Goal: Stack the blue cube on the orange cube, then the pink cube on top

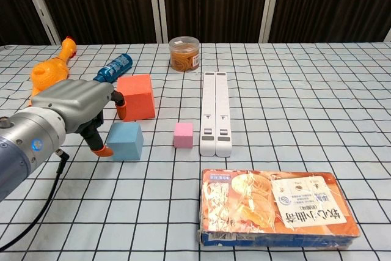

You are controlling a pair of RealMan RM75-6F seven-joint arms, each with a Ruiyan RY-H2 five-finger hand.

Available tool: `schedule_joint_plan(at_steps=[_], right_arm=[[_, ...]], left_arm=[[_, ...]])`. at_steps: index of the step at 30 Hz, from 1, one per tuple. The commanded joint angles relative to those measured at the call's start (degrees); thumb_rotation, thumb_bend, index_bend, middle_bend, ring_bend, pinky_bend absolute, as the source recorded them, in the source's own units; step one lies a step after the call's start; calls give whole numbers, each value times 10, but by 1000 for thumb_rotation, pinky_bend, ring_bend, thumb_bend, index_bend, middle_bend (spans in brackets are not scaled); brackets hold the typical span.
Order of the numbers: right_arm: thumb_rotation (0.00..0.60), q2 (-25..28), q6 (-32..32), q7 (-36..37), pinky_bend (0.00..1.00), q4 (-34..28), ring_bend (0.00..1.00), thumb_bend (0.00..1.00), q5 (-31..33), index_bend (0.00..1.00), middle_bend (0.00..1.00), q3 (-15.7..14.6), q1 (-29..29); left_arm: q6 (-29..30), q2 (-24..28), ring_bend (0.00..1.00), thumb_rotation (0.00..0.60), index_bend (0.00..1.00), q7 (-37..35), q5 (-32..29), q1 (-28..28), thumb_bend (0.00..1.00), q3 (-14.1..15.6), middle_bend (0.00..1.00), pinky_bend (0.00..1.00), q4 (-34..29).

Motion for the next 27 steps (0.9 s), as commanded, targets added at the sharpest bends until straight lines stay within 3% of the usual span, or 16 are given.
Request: schedule_joint_plan(at_steps=[1, 14, 27], right_arm=[[600, 1, -1, 1, 205, 0, 102, 41, 0, 107, 46, 0, 1], [600, 2, -6, 5, 206, 2, 102, 41, 3, 107, 46, -2, 1], [600, 3, -14, 14, 213, 4, 102, 41, 4, 117, 46, -2, 3]], left_arm=[[4, -7, 818, 600, 347, 0, 6, 4, 166, -3, 992, 831, 6], [-13, -27, 819, 600, 351, 20, -5, 4, 172, -27, 993, 832, 30], [-19, -44, 835, 600, 463, 30, 4, 6, 303, -32, 1000, 849, 51]])
